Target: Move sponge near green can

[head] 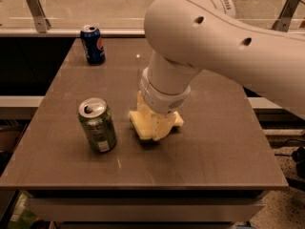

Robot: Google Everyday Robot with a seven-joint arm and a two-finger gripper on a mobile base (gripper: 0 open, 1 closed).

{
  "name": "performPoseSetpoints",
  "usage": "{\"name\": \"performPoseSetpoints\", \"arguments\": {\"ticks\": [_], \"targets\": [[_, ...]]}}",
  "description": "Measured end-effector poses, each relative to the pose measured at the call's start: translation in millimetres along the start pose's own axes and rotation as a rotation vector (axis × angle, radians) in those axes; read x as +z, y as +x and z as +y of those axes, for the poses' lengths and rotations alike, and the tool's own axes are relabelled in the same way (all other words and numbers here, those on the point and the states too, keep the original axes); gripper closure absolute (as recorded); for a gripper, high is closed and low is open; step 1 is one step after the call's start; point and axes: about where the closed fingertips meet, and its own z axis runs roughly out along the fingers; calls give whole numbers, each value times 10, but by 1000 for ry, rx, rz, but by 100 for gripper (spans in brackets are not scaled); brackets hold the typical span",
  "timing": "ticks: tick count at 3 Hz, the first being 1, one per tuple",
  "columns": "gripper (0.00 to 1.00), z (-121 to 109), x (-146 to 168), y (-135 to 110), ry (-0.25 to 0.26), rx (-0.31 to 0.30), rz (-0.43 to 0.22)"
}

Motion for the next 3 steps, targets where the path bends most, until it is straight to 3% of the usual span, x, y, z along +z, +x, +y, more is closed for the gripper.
{"name": "performPoseSetpoints", "arguments": {"ticks": [2, 3], "targets": [[12, 3, -1, -9, 0, -2, 0], [0, 4, -1, -13, 0, -3, 1]]}}
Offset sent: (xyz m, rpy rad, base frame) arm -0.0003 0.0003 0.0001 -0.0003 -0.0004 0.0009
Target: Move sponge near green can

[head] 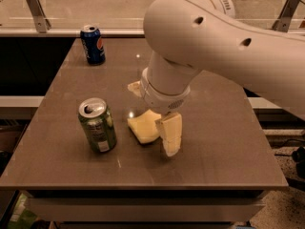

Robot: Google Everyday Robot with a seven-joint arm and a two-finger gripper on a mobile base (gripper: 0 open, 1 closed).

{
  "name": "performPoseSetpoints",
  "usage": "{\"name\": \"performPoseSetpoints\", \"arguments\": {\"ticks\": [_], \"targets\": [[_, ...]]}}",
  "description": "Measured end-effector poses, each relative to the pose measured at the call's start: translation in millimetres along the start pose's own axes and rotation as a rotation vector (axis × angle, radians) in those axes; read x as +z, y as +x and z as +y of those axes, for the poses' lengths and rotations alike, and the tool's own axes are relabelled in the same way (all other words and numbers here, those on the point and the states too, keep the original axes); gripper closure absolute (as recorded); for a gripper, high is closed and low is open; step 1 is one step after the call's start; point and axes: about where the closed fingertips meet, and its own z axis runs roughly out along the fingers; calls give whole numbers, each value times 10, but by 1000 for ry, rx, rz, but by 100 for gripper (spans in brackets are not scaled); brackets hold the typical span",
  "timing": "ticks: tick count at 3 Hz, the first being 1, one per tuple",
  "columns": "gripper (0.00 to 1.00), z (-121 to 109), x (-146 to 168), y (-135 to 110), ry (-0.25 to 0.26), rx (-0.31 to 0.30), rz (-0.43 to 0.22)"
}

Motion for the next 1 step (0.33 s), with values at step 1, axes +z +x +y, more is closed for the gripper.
{"name": "performPoseSetpoints", "arguments": {"ticks": [1], "targets": [[0, 0, 0, 0, 0, 0, 0]]}}
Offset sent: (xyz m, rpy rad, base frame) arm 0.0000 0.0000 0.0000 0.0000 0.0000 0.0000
